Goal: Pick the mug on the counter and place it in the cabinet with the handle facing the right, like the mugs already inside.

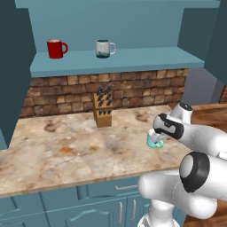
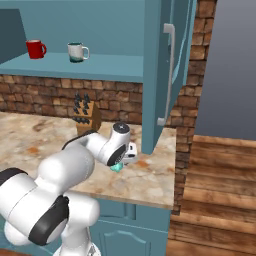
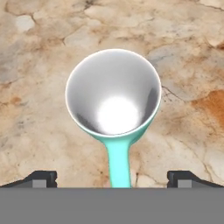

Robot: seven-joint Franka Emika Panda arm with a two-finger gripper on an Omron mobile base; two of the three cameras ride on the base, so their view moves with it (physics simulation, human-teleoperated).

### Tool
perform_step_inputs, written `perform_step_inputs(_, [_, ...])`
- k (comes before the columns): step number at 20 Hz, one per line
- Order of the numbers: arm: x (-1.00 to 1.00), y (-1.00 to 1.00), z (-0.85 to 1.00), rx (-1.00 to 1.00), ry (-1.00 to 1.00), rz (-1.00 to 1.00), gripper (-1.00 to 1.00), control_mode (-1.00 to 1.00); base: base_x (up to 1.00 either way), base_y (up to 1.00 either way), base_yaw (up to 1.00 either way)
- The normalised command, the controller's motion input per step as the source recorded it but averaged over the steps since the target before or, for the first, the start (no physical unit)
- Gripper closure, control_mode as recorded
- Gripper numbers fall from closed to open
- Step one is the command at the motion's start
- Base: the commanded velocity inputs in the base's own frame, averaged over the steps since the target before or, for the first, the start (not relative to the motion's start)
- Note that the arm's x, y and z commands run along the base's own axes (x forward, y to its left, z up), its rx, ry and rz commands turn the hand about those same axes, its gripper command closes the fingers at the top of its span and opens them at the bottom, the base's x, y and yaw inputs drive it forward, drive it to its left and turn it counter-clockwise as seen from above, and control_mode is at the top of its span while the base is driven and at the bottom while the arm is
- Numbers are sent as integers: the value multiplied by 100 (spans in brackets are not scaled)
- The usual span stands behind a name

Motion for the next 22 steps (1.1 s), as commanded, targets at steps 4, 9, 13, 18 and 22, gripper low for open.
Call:
perform_step_inputs(4, [16, -5, -8, 0, 0, 0, -100, -100, 0, 0, 0])
perform_step_inputs(9, [14, -5, -10, 1, 0, 1, -100, -100, 0, 0, 0])
perform_step_inputs(13, [7, 0, -19, 0, 0, 1, -100, -100, 0, 0, 0])
perform_step_inputs(18, [-1, 0, -10, 0, -1, 0, 100, -100, 0, 0, 0])
perform_step_inputs(22, [-15, 0, 6, 1, -2, 0, 100, -100, 0, 0, 0])
